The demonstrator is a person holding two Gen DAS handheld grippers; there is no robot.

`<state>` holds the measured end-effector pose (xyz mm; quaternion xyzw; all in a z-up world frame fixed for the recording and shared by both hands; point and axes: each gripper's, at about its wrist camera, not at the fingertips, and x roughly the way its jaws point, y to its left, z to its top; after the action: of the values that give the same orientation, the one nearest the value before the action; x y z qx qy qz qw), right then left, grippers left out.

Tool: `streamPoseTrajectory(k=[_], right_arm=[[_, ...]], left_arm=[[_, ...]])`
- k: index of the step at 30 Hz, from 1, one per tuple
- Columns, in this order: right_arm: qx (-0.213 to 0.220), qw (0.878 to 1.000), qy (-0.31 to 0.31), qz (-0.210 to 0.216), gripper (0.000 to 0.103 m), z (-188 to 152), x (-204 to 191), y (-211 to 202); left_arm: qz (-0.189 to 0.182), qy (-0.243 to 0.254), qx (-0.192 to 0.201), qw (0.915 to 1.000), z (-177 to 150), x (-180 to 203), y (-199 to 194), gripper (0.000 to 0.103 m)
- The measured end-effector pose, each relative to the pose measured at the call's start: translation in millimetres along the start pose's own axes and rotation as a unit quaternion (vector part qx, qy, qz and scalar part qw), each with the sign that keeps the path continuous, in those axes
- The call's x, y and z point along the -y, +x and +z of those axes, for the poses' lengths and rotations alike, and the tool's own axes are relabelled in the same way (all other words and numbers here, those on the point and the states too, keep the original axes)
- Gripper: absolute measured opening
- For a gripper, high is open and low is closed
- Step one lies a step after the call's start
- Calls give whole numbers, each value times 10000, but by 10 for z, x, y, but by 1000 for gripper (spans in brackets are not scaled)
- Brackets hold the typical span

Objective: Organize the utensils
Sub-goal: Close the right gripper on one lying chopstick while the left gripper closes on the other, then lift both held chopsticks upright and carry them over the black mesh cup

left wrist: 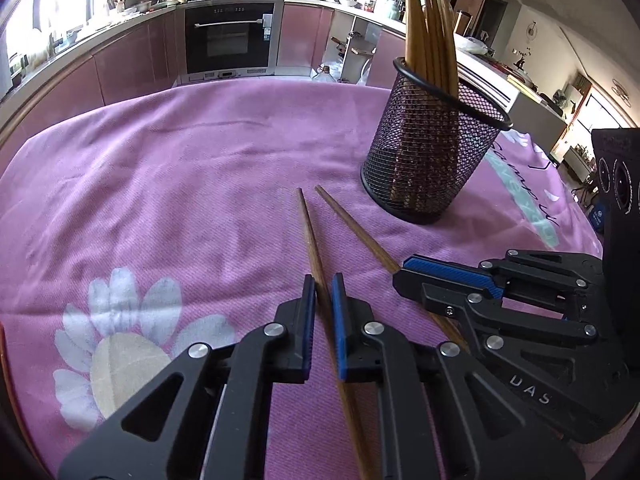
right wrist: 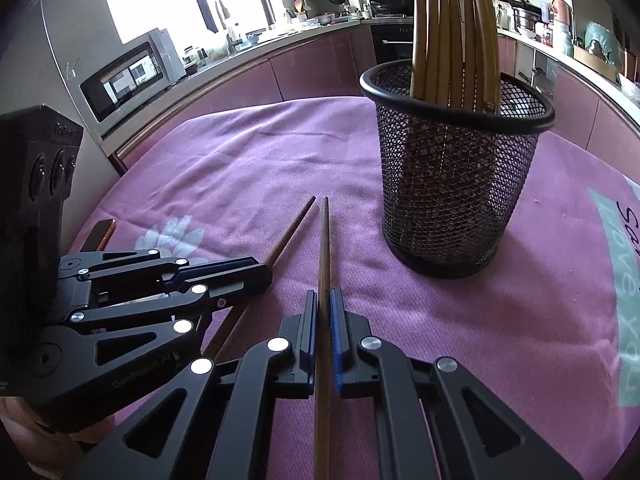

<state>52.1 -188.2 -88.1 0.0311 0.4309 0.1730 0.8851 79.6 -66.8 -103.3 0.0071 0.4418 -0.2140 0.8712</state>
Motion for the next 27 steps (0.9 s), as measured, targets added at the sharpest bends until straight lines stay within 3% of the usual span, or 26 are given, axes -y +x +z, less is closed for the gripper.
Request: streamPoseTrajectory(k=[15, 27], right_arm=[[378, 9987, 45, 344, 5, -32, -34, -296], [720, 9966, 71, 382, 5, -35, 49, -590]], left_arm=[[-153, -10, 289, 9995, 37, -29, -295, 8], [-343, -24, 485, 9982, 71, -73, -531, 8]])
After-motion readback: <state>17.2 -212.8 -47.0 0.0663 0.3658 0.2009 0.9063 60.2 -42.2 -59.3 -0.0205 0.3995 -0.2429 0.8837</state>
